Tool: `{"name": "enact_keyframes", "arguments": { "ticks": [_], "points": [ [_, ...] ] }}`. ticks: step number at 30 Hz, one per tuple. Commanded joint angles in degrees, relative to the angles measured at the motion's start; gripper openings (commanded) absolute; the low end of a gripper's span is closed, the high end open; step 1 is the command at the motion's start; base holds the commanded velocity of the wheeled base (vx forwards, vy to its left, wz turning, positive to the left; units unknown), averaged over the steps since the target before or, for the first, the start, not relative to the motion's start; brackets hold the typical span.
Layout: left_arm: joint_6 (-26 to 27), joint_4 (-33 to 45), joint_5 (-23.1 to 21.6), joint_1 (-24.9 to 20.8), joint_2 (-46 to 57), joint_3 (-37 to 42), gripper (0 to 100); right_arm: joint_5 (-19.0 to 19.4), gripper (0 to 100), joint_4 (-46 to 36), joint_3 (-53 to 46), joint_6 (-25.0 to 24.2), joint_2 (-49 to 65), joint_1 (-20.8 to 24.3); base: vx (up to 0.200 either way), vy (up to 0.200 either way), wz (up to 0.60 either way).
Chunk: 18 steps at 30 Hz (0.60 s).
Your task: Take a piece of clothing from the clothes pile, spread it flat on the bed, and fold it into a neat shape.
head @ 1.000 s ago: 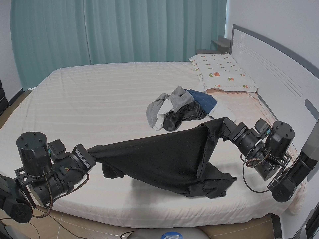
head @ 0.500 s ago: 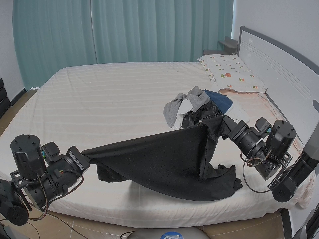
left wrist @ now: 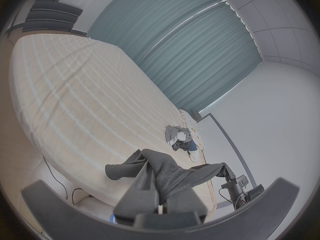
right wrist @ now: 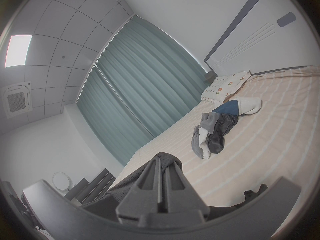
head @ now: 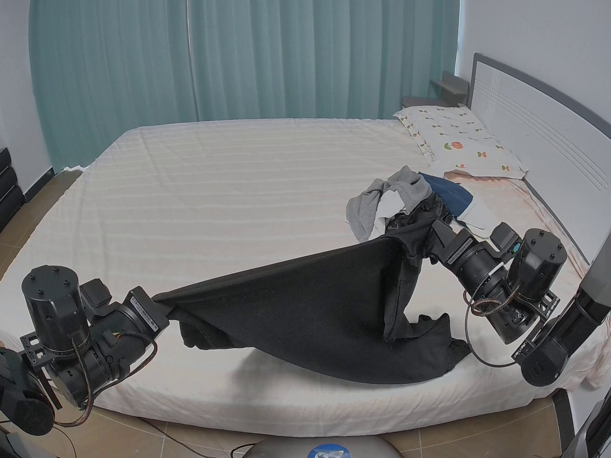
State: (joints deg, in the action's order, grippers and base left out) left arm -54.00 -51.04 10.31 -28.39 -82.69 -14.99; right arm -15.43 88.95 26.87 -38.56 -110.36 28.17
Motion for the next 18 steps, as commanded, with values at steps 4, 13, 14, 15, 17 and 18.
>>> {"name": "enact_keyframes", "arguments": {
  "ticks": [4, 13, 14, 15, 17, 18],
  "points": [
    [-0.05, -0.11, 0.06, 0.0, -0.1, 0.05, 0, -0.12, 0, 0.52, 0.11, -0.03, 0.59, 0.57, 0.0, 0.2, 0.0],
    [0.13, -0.02, 0.32, 0.0, 1.21, 0.05, 0, 0.58, 0, 0.52, -0.33, -0.29, 3.93, 0.66, 0.0, 0.2, 0.0],
    [0.13, -0.02, 0.32, 0.0, 1.3, 0.05, 0, 0.58, 0, 0.52, -0.41, -0.38, 3.93, 0.74, 0.0, 0.2, 0.0],
    [0.22, -0.02, 0.41, 0.0, 1.3, 0.05, 0, 0.58, 0, 0.52, -0.5, -0.29, 3.93, 0.74, 0.0, 0.2, 0.0],
    [0.22, -0.02, 0.41, 0.0, 1.21, 0.05, 0, 0.58, 0, 0.52, -0.41, -0.2, 3.93, 0.74, 0.0, 0.2, 0.0],
    [0.13, -0.02, 0.41, 0.0, 1.13, -0.03, 0, 0.58, 0, 0.52, -0.33, -0.2, 4.01, 0.74, 0.0, 0.2, 0.0]
  ]
}}
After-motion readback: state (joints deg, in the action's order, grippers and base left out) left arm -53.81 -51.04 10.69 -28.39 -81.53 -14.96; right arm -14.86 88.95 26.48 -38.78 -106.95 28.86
